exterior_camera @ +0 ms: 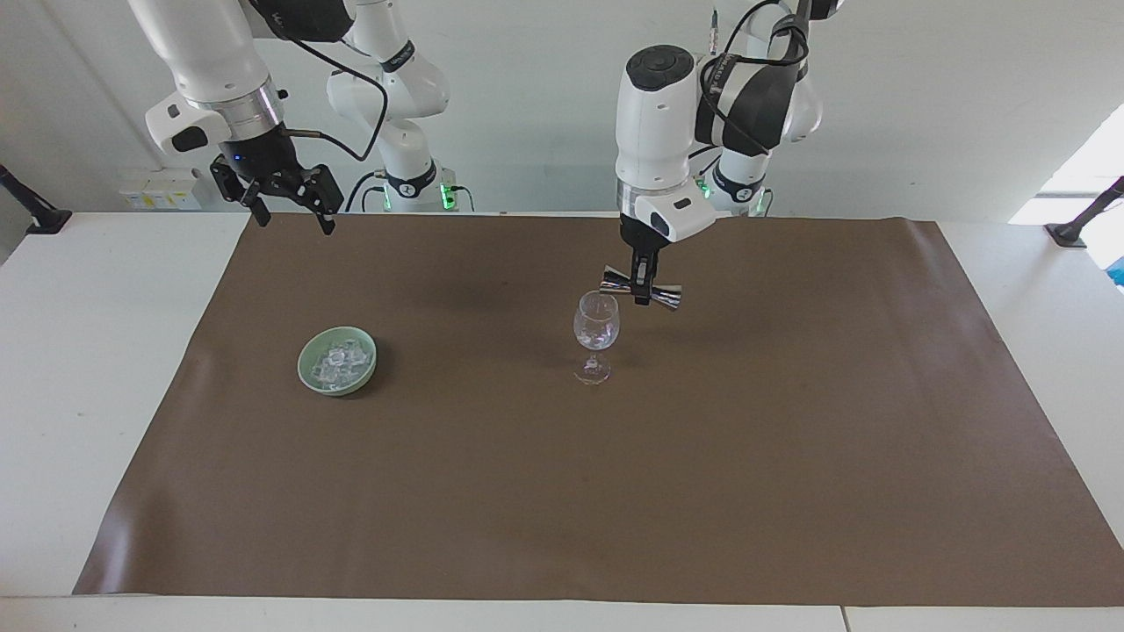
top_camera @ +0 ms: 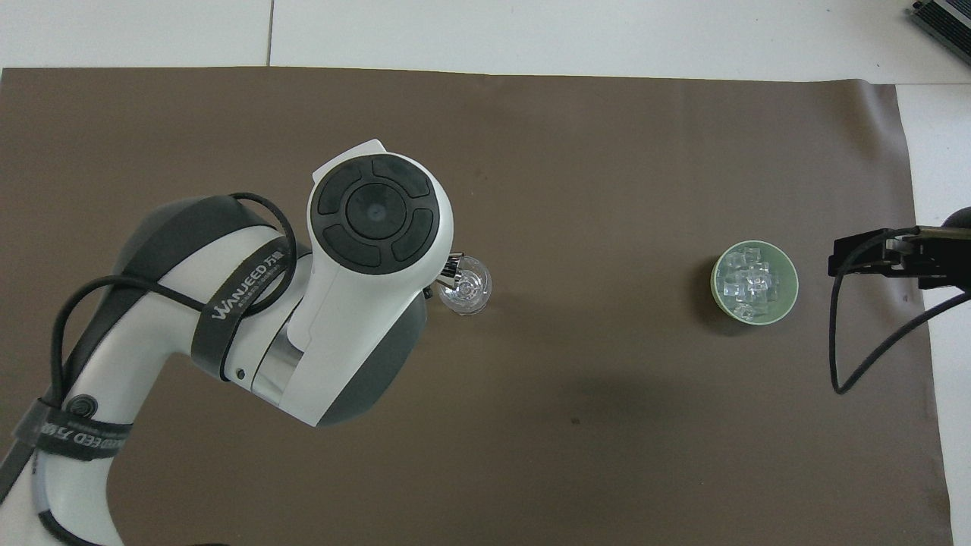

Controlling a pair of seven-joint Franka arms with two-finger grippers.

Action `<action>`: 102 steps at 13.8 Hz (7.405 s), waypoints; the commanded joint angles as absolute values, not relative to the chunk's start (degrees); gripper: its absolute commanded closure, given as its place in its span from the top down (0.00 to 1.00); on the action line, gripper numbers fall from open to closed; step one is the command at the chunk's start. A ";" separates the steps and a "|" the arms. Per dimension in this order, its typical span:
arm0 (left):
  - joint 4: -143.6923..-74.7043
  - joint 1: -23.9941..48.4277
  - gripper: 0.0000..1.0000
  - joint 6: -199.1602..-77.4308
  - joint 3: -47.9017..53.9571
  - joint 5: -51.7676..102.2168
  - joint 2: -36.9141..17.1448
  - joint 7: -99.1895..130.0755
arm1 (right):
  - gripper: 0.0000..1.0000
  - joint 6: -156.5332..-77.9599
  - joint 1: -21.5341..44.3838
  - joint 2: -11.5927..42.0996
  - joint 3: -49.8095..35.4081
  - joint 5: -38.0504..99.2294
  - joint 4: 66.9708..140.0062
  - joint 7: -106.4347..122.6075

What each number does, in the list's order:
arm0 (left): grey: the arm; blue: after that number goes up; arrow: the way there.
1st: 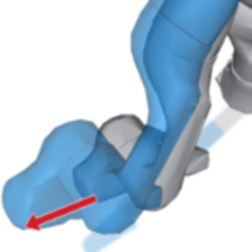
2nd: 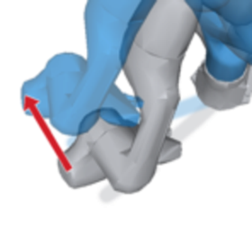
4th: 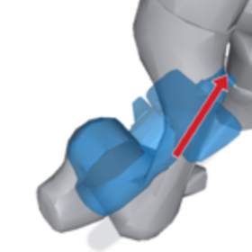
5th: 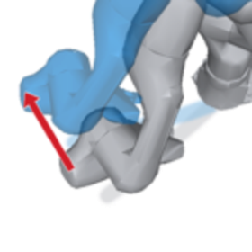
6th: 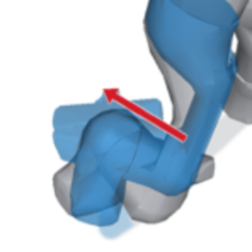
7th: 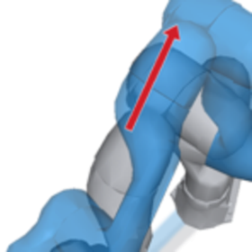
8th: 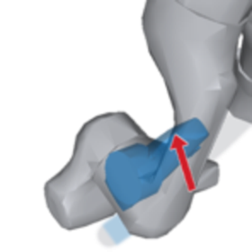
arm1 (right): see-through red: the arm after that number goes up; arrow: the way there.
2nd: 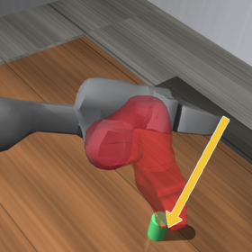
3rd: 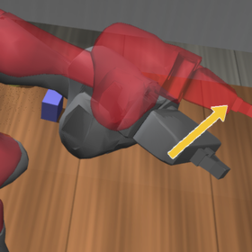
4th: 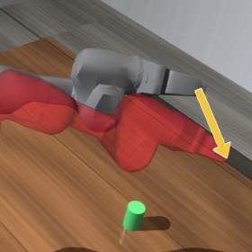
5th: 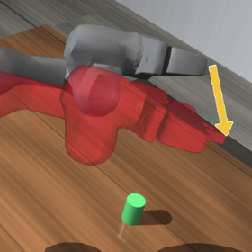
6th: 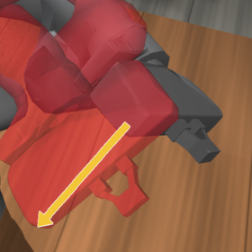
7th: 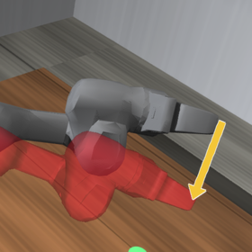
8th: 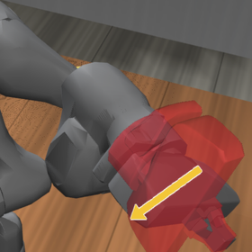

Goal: Pour wine and add ice with both arms
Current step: 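Tilt the metal cup over the clear glass with the left gripper, then carry the metal cup back with the left gripper while the right gripper reaches, then grasp the green ice cup with the right gripper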

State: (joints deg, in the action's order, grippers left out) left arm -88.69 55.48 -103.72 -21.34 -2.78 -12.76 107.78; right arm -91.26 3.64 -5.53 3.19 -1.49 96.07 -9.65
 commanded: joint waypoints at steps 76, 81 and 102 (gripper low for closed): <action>-112.33 -2.46 0.00 -87.55 -22.06 84.36 -26.53 42.71 | 1.00 -128.83 -0.62 -2.47 2.99 -0.97 124.97 25.48; -111.36 -2.81 0.00 -86.84 -22.06 86.74 -29.00 42.63 | 1.00 -135.17 -2.19 1.31 2.99 -0.88 127.44 32.61; -115.93 -1.23 0.01 -88.68 -22.24 87.54 -29.79 37.36 | 0.52 -136.93 -1.32 4.48 2.90 -0.79 128.32 32.61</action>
